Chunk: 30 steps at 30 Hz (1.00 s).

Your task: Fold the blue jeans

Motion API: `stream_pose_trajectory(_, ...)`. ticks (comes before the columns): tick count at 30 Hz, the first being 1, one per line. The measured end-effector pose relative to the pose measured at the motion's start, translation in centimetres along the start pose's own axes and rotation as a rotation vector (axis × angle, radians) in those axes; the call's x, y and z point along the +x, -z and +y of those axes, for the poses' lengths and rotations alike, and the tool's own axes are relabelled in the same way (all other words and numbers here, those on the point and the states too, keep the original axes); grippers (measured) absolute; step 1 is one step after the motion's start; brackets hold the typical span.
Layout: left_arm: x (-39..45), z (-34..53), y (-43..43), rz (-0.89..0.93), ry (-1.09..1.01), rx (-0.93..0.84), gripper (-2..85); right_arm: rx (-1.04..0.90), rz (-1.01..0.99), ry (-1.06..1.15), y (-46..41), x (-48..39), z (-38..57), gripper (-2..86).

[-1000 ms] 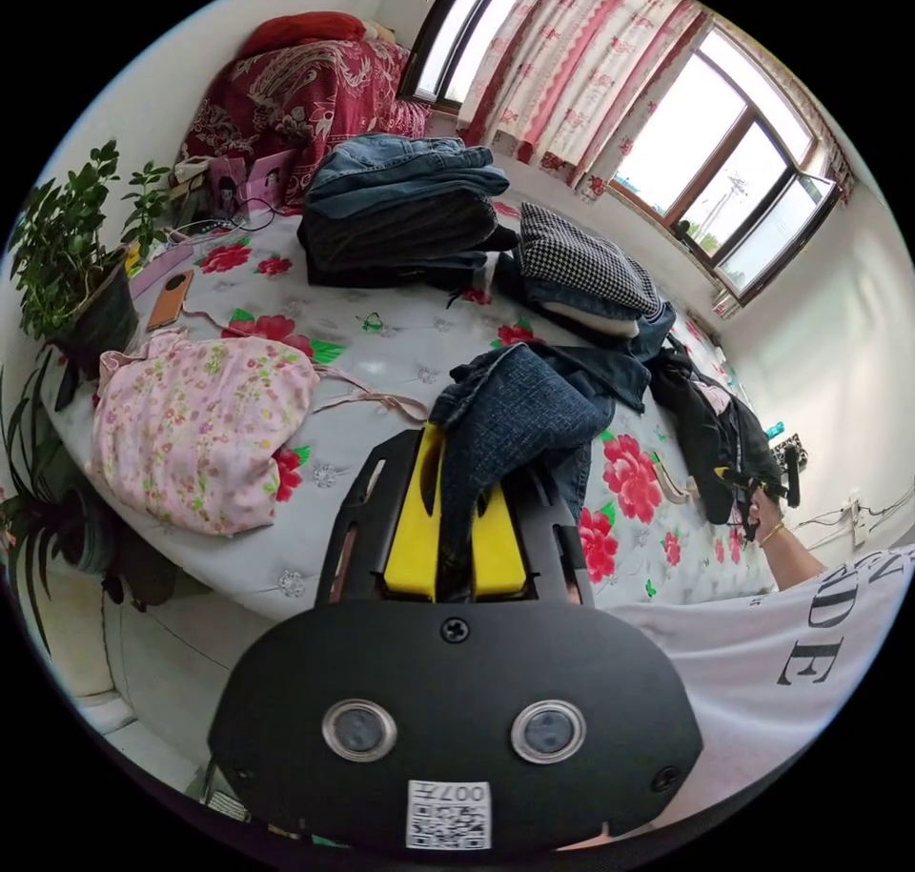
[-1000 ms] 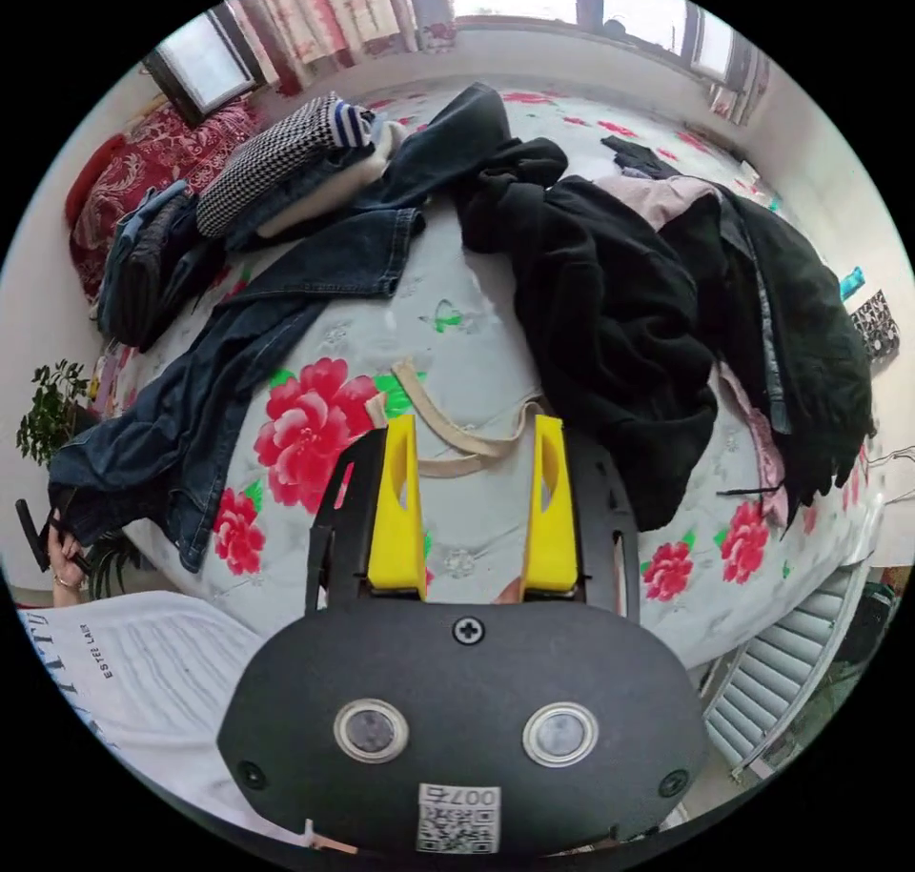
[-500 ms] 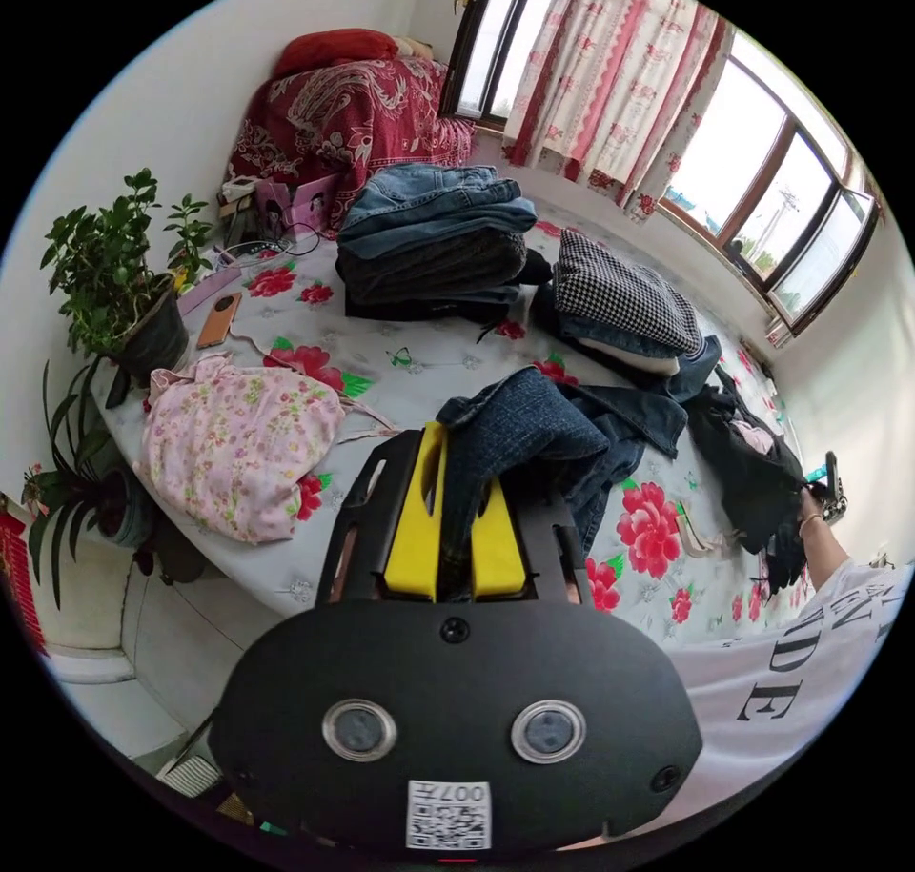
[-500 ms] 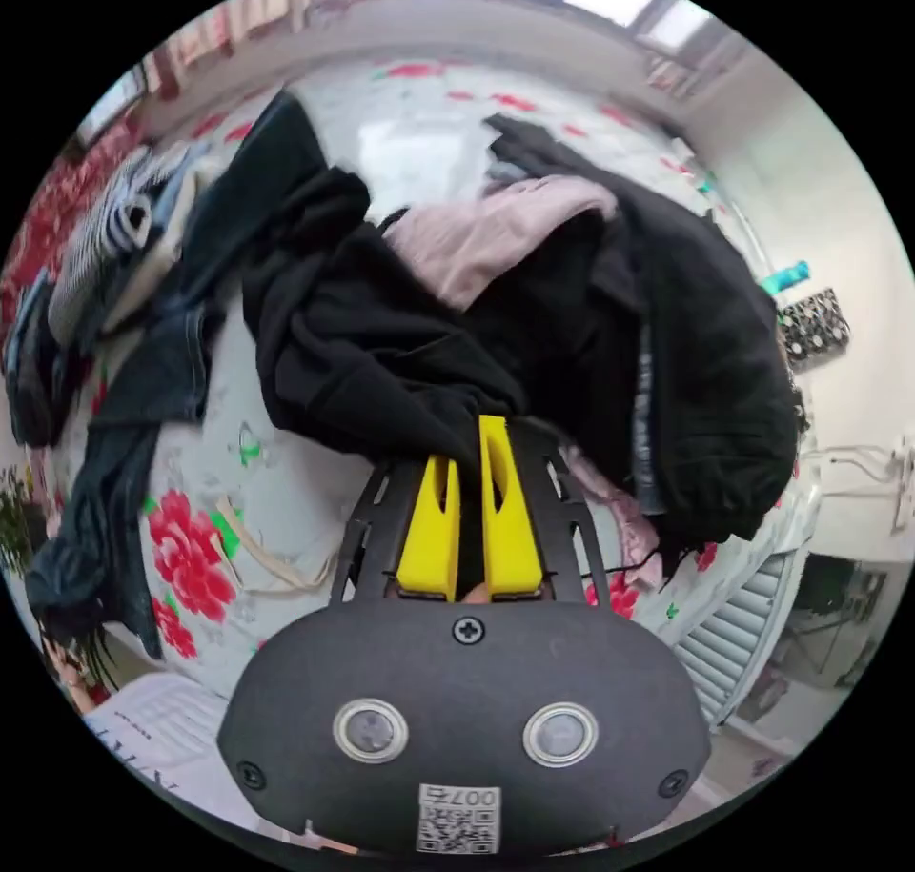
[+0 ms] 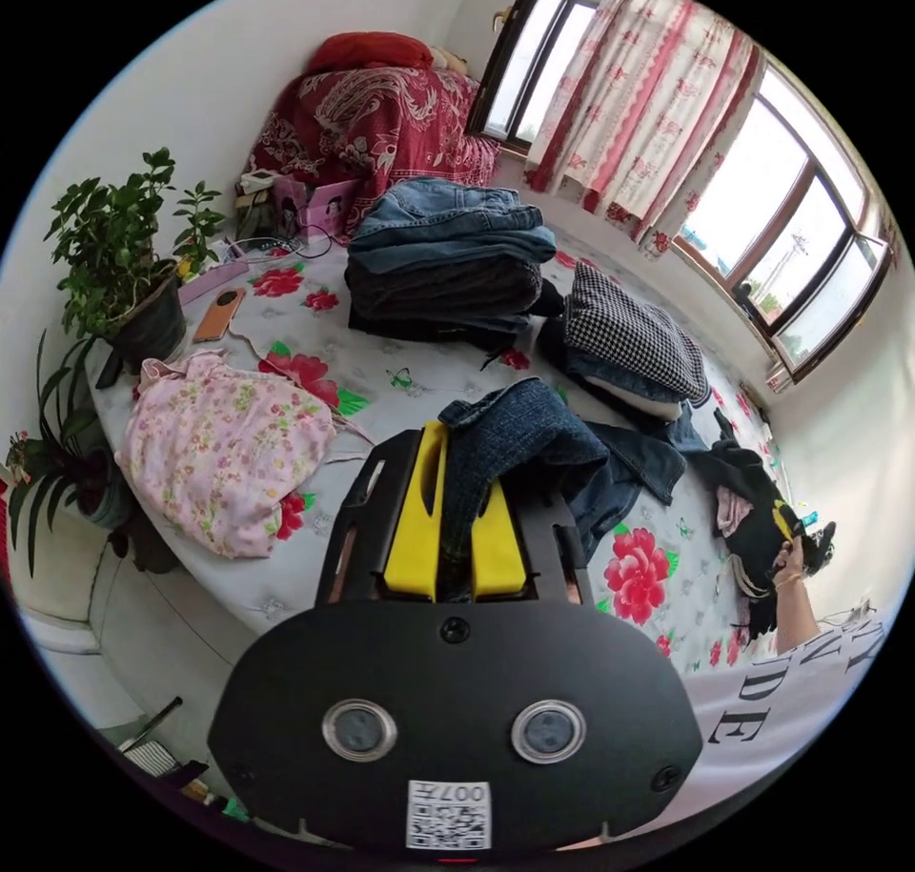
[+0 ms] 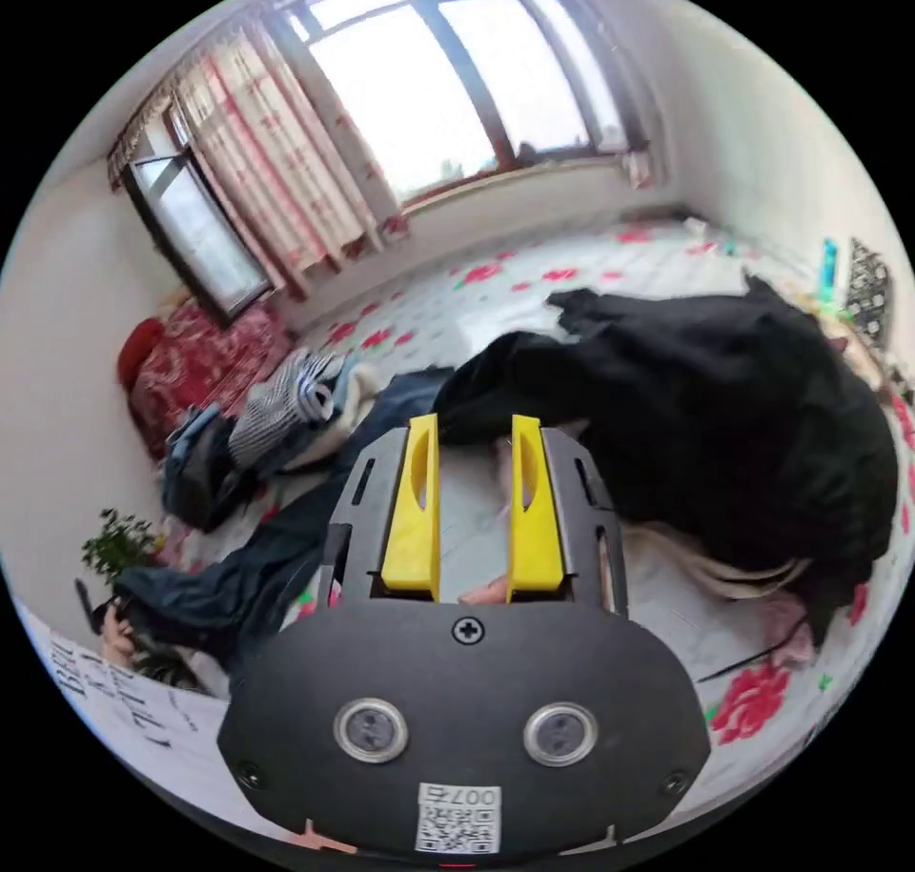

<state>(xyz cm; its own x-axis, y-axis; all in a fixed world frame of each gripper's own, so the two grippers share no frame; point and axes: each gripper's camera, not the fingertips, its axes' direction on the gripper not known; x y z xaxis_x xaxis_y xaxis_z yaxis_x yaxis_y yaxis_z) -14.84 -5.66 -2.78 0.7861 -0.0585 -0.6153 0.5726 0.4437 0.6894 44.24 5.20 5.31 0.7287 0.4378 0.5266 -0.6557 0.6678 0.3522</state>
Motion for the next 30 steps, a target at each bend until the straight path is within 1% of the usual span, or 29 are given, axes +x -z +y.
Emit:
stream_pose_trajectory(1, -0.3, -0.1, 0.0, 0.001, 0.007, -0.004, -0.4, -0.140, -0.085, -0.006, -5.5, -1.1, 1.4, 12.1)
stream_pose_trajectory(2, -0.4, -0.1, 0.1, -0.001, 0.000, -0.010, -0.4, -0.196, -0.105, -0.006, -7.9, -1.8, 2.1, 12.3)
stream_pose_trajectory(4, -0.4, 0.0, 0.2, -0.011, -0.028, -0.016, -0.3, -0.314, -0.129, 0.029, -15.5, -5.2, 3.8, 13.2)
stream_pose_trajectory(7, -0.8, 0.8, 0.1, -0.029, -0.036, -0.031, -0.3, -0.441, -0.125, 0.063, -22.5, -8.4, 4.3, 14.3)
stream_pose_trajectory(8, -1.3, 1.2, 0.0, -0.026, -0.022, -0.039, -0.3, -0.477, -0.083, 0.059, -23.5, -8.9, 4.4, 14.5)
stream_pose_trajectory(9, -1.5, 1.4, -0.1, -0.022, -0.017, -0.042, -0.2, -0.373, 0.063, 0.087, -23.4, -10.2, 4.5, 12.1)
stream_pose_trajectory(10, -2.1, 1.8, 0.0, -0.013, -0.008, -0.043, -0.2, -0.349, 0.125, 0.128, -24.0, -11.2, 4.8, 9.5)
stream_pose_trajectory(11, -2.7, 2.1, 0.1, -0.005, 0.003, -0.044, -0.2, -0.393, 0.135, 0.146, -24.8, -11.5, 4.9, 8.1)
stream_pose_trajectory(12, -3.0, 2.3, 0.2, -0.001, 0.007, -0.046, -0.2, -0.499, 0.193, 0.148, -26.4, -11.7, 5.2, 5.6)
stream_pose_trajectory(13, -3.4, 2.5, 0.4, 0.007, 0.012, -0.049, -0.2, -0.476, 0.176, 0.194, -25.9, -12.0, 5.3, 3.3)
stream_pose_trajectory(14, -3.6, 2.7, 0.8, 0.013, 0.003, -0.049, -0.3, -0.501, 0.135, 0.182, -25.7, -11.8, 5.3, 2.7)
stream_pose_trajectory(15, -3.6, 2.8, 1.0, 0.015, -0.007, -0.048, -0.3, -0.510, 0.030, 0.143, -24.8, -11.2, 5.1, 1.7)
stream_pose_trajectory(16, -3.4, 3.0, 1.6, 0.015, -0.038, -0.044, -0.4, -0.425, -0.044, 0.111, -22.4, -10.5, 5.3, 1.2)
stream_pose_trajectory(17, -3.1, 3.3, 2.3, 0.022, -0.077, -0.037, -0.5, -0.364, -0.068, 0.098, -20.9, -10.2, 5.5, 1.0)
stream_pose_trajectory(19, -2.5, 3.8, 3.9, 0.067, -0.155, -0.010, -0.6, -0.174, -0.177, 0.039, -13.8, -8.5, 6.5, 0.4)
stream_pose_trajectory(20, -2.0, 4.2, 5.3, 0.098, -0.207, 0.018, -0.7, -0.126, -0.194, 0.026, -11.9, -8.0, 7.0, 0.4)
stream_pose_trajectory(21, -1.8, 4.4, 6.1, 0.113, -0.232, 0.034, -0.7, -0.031, -0.203, 0.002, -7.8, -7.1, 8.0, 0.2)
stream_pose_trajectory(22, -1.4, 4.8, 8.1, 0.149, -0.278, 0.079, -0.8, 0.061, -0.196, -0.023, -3.7, -6.2, 9.3, 0.1)
stream_pose_trajectory(23, -1.2, 5.2, 10.3, 0.183, -0.314, 0.131, -0.8, 0.110, -0.195, -0.037, -1.6, -5.7, 10.1, 0.1)
stream_pose_trajectory(25, -1.1, 5.9, 13.9, 0.247, -0.369, 0.215, -0.8, 0.311, -0.205, -0.107, 7.1, -3.1, 13.4, 0.0)
stream_pose_trajectory(26, -1.2, 6.5, 16.5, 0.282, -0.406, 0.275, -0.8, 0.366, -0.199, -0.119, 9.4, -2.6, 14.3, 0.0)
stream_pose_trajectory(28, -1.8, 7.5, 20.1, 0.339, -0.462, 0.355, -0.8, 0.567, -0.147, -0.163, 18.0, -0.9, 18.3, 0.0)
stream_pose_trajectory(29, -2.5, 8.2, 22.3, 0.375, -0.476, 0.402, -0.9, 0.613, -0.129, -0.166, 19.9, -0.6, 19.3, 0.0)
stream_pose_trajectory(30, -3.0, 8.5, 23.3, 0.389, -0.476, 0.424, -0.9, 0.703, -0.096, -0.175, 23.6, -0.4, 21.3, 0.0)
